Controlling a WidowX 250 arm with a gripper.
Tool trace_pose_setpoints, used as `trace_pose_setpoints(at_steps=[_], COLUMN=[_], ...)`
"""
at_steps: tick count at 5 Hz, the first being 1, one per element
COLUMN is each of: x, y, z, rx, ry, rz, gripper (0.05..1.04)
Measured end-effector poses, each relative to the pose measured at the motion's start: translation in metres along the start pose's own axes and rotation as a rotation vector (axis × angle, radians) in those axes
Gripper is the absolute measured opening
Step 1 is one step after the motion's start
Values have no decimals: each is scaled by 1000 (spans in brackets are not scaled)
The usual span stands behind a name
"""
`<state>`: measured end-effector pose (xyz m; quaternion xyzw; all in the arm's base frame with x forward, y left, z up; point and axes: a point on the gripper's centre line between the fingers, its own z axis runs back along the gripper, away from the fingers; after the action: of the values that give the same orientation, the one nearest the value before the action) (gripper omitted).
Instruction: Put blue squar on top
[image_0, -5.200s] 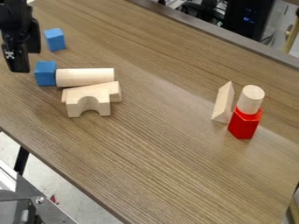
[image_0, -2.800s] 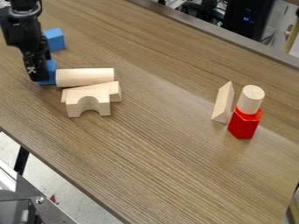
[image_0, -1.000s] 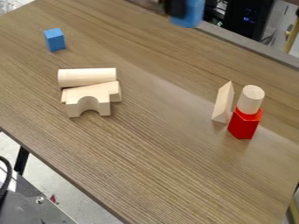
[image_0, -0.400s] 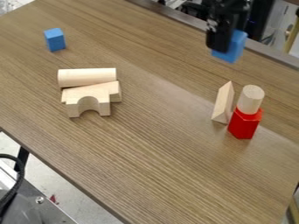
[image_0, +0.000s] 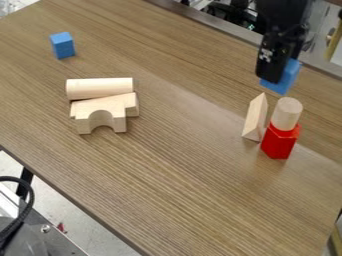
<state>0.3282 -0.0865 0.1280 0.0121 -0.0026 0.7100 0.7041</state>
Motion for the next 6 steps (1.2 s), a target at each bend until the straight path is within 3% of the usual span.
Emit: trace_pose_setpoints(at_steps=[6], x=[-13], y=[-22], z=[-20], rx=[23], ry=[-14], rz=[15], gripper=[570])
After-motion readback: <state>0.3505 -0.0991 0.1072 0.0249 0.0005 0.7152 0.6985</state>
